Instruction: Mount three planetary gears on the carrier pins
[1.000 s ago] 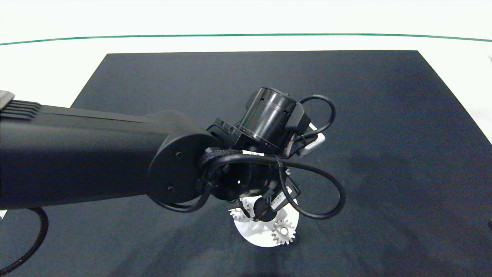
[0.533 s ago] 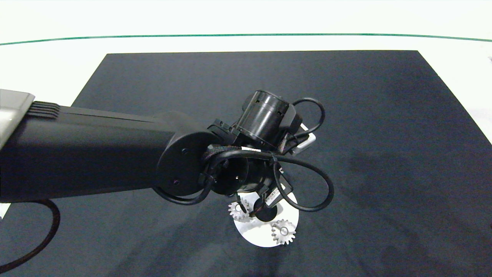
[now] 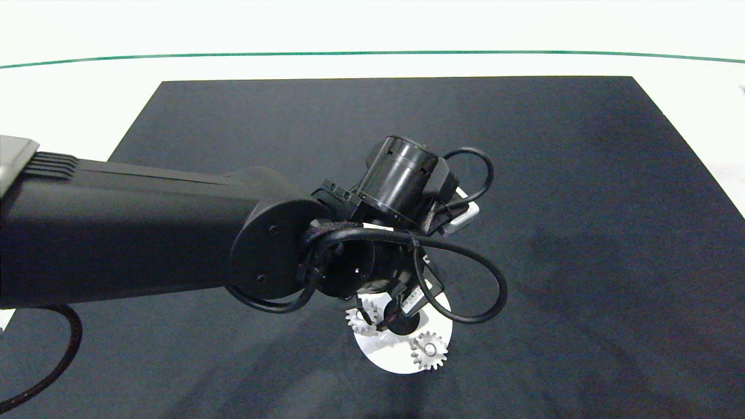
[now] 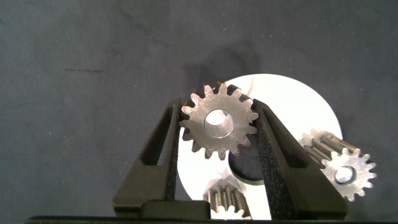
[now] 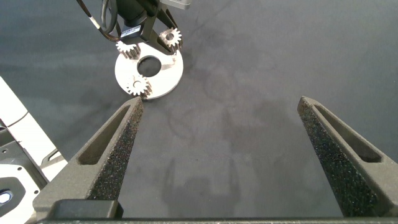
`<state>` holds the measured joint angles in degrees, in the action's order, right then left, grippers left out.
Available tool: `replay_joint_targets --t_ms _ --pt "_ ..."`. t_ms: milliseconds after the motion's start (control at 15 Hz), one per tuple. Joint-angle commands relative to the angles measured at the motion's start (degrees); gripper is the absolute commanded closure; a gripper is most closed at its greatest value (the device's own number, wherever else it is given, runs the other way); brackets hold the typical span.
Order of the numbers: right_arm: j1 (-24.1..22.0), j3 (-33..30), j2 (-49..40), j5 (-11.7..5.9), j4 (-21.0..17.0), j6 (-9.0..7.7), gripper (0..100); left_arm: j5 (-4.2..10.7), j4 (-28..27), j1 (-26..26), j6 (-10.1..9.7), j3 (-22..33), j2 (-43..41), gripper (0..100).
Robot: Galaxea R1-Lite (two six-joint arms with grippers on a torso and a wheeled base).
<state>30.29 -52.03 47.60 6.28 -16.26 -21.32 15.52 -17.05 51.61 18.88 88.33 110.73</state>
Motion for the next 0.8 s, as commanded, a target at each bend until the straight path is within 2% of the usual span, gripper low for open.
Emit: replay_joint_targets --t_ms 67,600,800 --pt "0.03 0.0 -0.14 0.05 -0.09 -0.12 0 0.13 -0.08 0.15 0.01 0.0 0.1 81" --pt "0.03 0.0 -0.32 0.4 -0.09 -0.12 0 0.13 -0.08 0.24 -0.16 -0.35 0.28 81" --pt "0.03 -0.09 -0.41 0.4 -0.09 -0.12 0 0.13 -0.08 1.03 -0.95 -0.88 0.45 81"
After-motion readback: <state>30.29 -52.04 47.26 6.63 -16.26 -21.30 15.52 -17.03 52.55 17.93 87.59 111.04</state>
